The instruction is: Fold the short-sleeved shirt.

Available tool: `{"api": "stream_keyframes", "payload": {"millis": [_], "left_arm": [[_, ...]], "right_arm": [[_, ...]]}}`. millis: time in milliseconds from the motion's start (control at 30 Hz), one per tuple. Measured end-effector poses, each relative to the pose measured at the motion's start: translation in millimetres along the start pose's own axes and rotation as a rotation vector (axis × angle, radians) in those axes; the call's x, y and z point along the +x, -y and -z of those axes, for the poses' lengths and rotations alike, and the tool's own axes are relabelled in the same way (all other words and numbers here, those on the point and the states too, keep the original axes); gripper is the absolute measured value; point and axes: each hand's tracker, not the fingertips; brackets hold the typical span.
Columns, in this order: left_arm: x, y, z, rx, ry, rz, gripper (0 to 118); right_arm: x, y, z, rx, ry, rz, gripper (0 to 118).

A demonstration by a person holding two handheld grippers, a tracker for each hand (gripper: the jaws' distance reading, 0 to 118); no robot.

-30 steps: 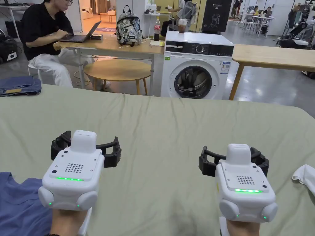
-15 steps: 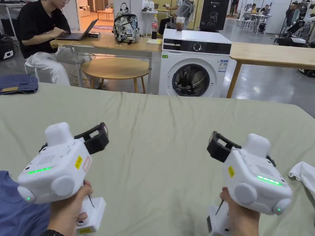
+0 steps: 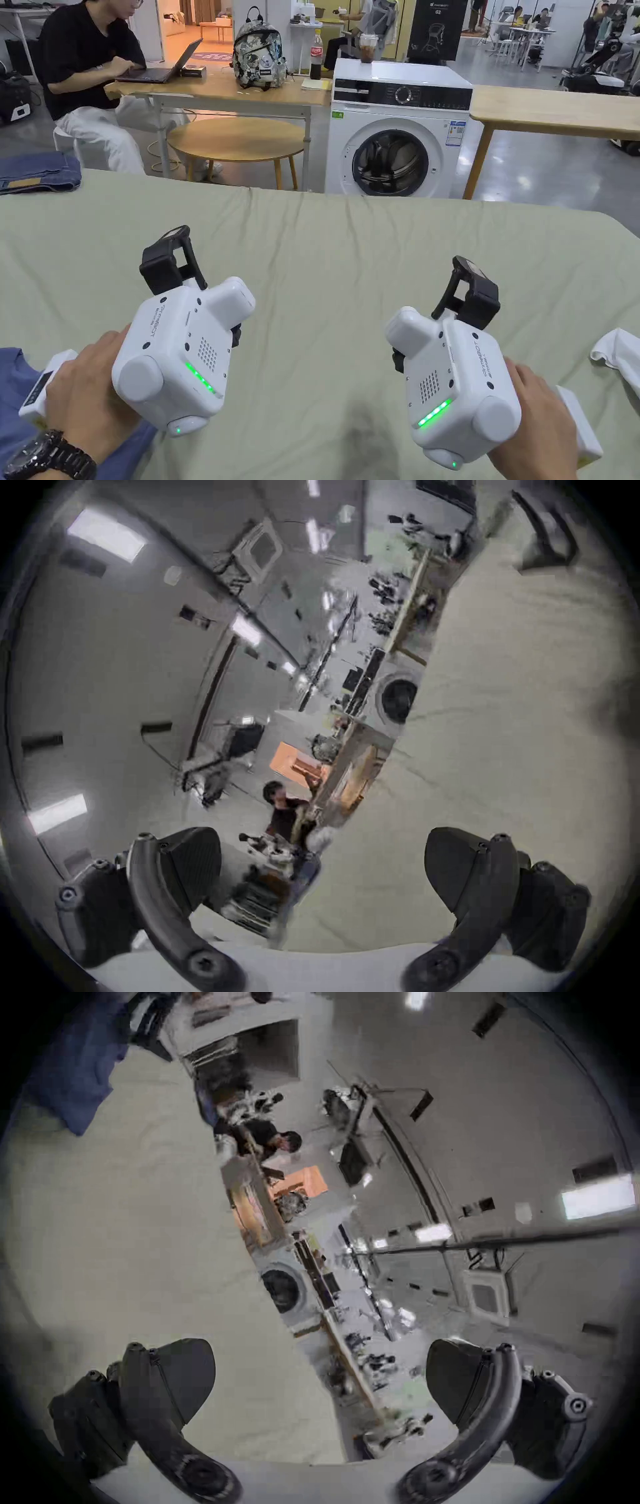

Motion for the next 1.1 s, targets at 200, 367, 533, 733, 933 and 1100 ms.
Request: {"api": "stream_keyframes", "payload": {"millis": [200, 367, 533, 733, 933, 1100], "left_arm": [[-23.1, 17.5, 7.9, -0.037, 0.071, -0.679, 117], [-27.9, 35.1, 7.6, -0.015, 0.078, -1.104, 117], [-26.2, 47.5, 15.7, -0.017, 0.030, -1.247, 117], [-24.4, 27.7, 9.5, 0.001, -0.010, -1.057, 117], [-27.9, 16.0, 1.7, 0.041, -0.001, -0.992, 116], [-30.6, 12.6, 1.0, -0.027, -0.052, -0.955, 7]], "right_arm": [[23.1, 4.2, 6.2, -0.174, -0.076, 0.674, 118], [33.1, 23.0, 9.5, -0.212, -0.091, 1.085, 118], [35.1, 25.4, 6.0, -0.201, -0.066, 1.137, 118], [37.7, 18.7, 7.8, -0.204, -0.037, 1.098, 118], [39.0, 11.8, 3.0, -0.184, 0.016, 1.028, 41], [43.9, 15.7, 3.7, -0.231, 0.002, 1.072, 0]]}}
